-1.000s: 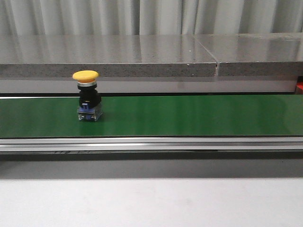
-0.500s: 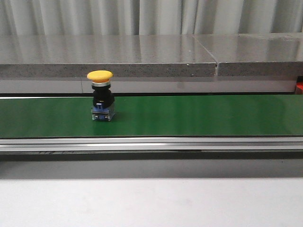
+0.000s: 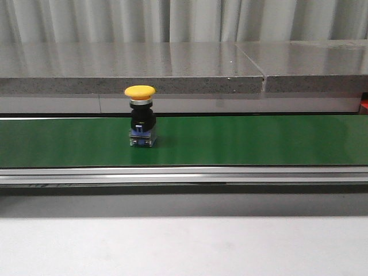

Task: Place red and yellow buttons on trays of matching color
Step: 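Carry the red button into the red tray and open the right gripper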

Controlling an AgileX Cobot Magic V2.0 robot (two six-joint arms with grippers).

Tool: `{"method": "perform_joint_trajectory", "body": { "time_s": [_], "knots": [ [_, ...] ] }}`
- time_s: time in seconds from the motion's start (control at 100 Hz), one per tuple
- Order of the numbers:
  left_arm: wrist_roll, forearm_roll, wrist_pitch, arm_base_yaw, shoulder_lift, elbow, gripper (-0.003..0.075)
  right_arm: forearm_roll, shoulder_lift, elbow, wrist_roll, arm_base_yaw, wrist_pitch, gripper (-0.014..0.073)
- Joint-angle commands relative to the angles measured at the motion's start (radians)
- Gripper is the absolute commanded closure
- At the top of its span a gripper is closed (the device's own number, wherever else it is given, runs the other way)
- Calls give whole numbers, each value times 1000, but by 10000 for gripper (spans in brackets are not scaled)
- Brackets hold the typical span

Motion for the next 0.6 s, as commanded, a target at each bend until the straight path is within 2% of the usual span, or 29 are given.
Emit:
{"method": "perform_joint_trajectory", "body": {
  "time_s": [0.0,0.12,0.19,0.26,0.38,0.43,0.59],
  "knots": [
    [2,-23,-66,-9,5,-27,741,27,-43,-32,3,-3,-60,464],
    [2,-23,-66,-9,5,-27,741,32,-26,-32,1,-3,-63,453],
    [2,-23,-66,-9,5,-27,741,34,-12,-32,0,-3,-58,405],
    [2,-23,-66,-9,5,-27,741,39,-3,-32,0,-2,-56,314],
    [2,-23,-66,-9,5,-27,741,60,1,-32,0,-2,-64,81],
    [2,-23,-66,-9,5,-27,741,65,1,-32,0,-2,-70,26],
    [2,-23,-66,-9,5,-27,741,63,-36,-32,-4,-1,-75,12]
  ]
}}
